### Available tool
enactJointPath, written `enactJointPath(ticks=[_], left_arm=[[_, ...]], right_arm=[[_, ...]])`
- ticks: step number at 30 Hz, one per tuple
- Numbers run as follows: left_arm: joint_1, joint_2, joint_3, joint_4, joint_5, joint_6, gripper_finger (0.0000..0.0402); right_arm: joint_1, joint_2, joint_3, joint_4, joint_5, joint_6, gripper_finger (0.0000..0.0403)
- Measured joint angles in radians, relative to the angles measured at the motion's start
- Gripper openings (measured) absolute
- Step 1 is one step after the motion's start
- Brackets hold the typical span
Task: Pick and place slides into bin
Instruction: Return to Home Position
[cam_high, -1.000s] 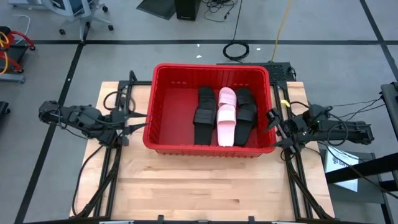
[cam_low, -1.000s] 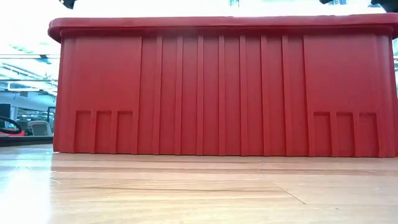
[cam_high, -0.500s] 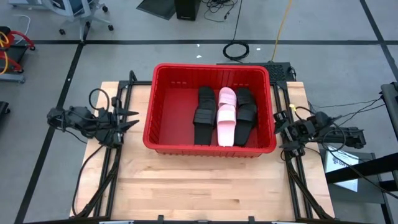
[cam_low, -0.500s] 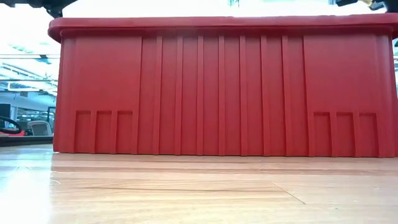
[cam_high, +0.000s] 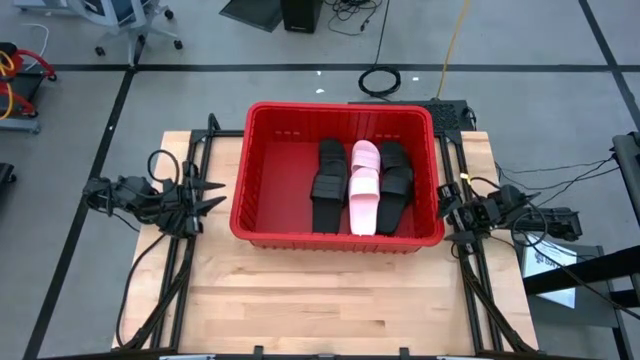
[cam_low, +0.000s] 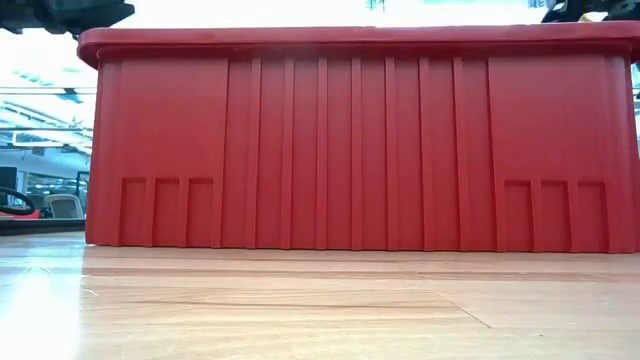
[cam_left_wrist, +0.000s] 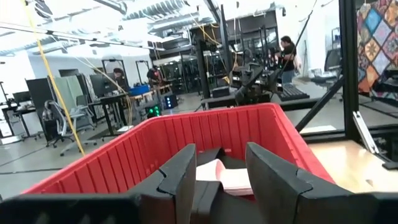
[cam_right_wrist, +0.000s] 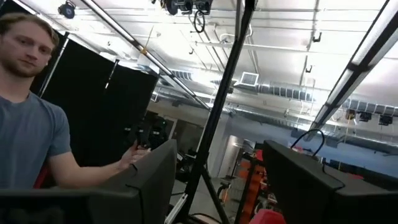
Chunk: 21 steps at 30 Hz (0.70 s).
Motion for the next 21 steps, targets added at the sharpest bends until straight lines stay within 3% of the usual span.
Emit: enactJointPath(ticks=[3, 8, 13, 21], left_arm=[[0.000, 0.000, 0.000, 0.006, 0.000, 0.002, 0.0147], [0.000, 0.000, 0.000, 0.007, -0.003, 0.002, 0.0147], [0.000, 0.000, 0.000, 0.008, -0.081, -0.013, 0.0147], [0.000, 0.000, 0.000, 0.007, -0.113, -0.005, 0.0147]], right_arm=[[0.000, 0.000, -0.008, 0.001, 0.027, -0.005, 0.0231], [0.000, 0.000, -0.009, -0.073, 0.158, -0.005, 0.0232], [0.000, 0.000, -0.011, -0.150, 0.293, -0.013, 0.0227], [0.000, 0.000, -0.012, -0.182, 0.352, -0.024, 0.0232]])
